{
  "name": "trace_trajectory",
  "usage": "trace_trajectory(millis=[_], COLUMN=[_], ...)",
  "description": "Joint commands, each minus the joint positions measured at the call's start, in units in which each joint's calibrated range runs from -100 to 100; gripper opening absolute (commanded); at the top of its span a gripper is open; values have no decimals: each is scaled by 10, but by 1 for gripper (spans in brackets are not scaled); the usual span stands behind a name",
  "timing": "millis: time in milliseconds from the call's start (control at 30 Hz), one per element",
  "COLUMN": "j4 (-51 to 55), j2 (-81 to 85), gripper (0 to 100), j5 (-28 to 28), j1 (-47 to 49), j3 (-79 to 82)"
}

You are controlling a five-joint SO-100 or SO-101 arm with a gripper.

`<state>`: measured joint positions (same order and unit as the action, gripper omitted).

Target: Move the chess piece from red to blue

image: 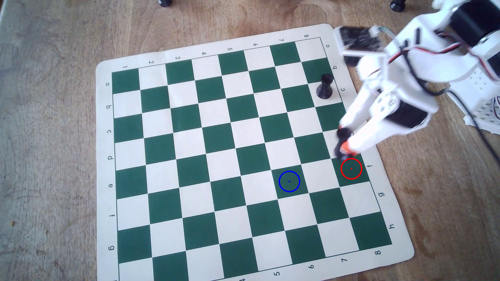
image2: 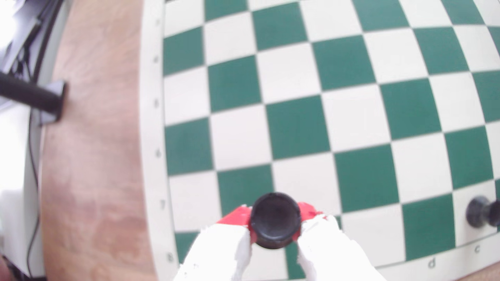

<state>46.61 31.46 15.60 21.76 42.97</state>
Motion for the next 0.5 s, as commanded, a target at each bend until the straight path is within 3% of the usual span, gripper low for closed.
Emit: trace_trajectory(millis=[0,200,467], j4=[-7,-59,-112], j2=[-136,-272,-318], gripper=[0,0,0], j5=[1,-1,-15], j1=[11,12,-18], j3=[-179,-233,-226])
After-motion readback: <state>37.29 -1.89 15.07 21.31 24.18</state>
